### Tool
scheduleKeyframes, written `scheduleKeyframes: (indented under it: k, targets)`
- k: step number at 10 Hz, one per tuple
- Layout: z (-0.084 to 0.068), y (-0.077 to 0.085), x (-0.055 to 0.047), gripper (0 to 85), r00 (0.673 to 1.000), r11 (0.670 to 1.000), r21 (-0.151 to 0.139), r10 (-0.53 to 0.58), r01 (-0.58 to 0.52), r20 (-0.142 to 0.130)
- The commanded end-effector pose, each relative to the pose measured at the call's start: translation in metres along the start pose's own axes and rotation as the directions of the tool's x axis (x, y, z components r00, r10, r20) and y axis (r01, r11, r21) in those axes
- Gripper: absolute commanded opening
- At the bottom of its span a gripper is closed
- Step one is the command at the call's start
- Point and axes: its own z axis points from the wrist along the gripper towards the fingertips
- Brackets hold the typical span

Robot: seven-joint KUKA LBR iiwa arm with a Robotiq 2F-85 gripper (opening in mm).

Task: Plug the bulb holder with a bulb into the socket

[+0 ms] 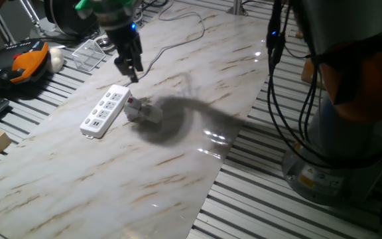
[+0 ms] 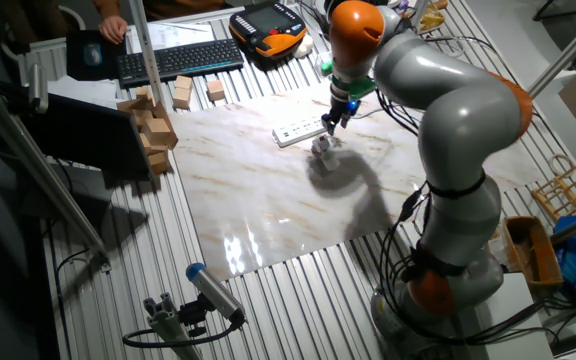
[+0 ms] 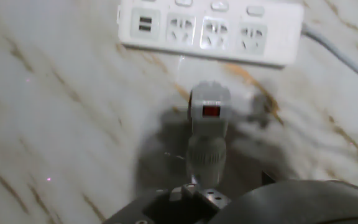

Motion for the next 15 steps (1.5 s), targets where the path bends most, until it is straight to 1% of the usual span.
scheduleKeyframes:
  k: [1,2,4,5,6,7,9,10,11,12,13,14,15]
  targets:
    - [0.016,-0.004,-0.011,51.0,1.000,1.000,-0.007,-0.008,0.008,0.003]
    - [0.027,-0.006,-0.018,51.0,1.000,1.000,-0.013,-0.012,0.012,0.009]
    - [0.047,-0.006,-0.027,51.0,0.998,1.000,0.017,0.003,-0.004,0.056]
    - [0.054,-0.005,-0.030,68.0,0.996,0.999,0.039,0.021,-0.025,0.083]
    - [0.058,-0.003,-0.033,68.0,0.995,0.998,0.042,0.037,-0.040,0.091]
    - [0.064,-0.001,-0.036,68.0,0.995,0.998,0.039,0.050,-0.054,0.092]
    - [0.073,0.007,-0.036,68.0,0.993,0.997,0.039,0.065,-0.069,0.100]
    - [0.077,0.008,-0.035,68.0,0.992,0.997,0.042,0.065,-0.070,0.104]
    - [0.081,0.006,-0.035,68.0,0.992,0.997,0.046,0.060,-0.066,0.113]
    - [0.085,0.004,-0.035,68.0,0.991,0.997,0.042,0.059,-0.065,0.124]
    - [0.089,0.002,-0.034,68.0,0.988,0.997,0.040,0.059,-0.065,0.146]
    - [0.090,0.001,-0.033,51.0,0.985,0.997,0.040,0.063,-0.070,0.160]
    - [0.090,0.000,-0.033,51.0,0.980,0.996,0.040,0.066,-0.075,0.188]
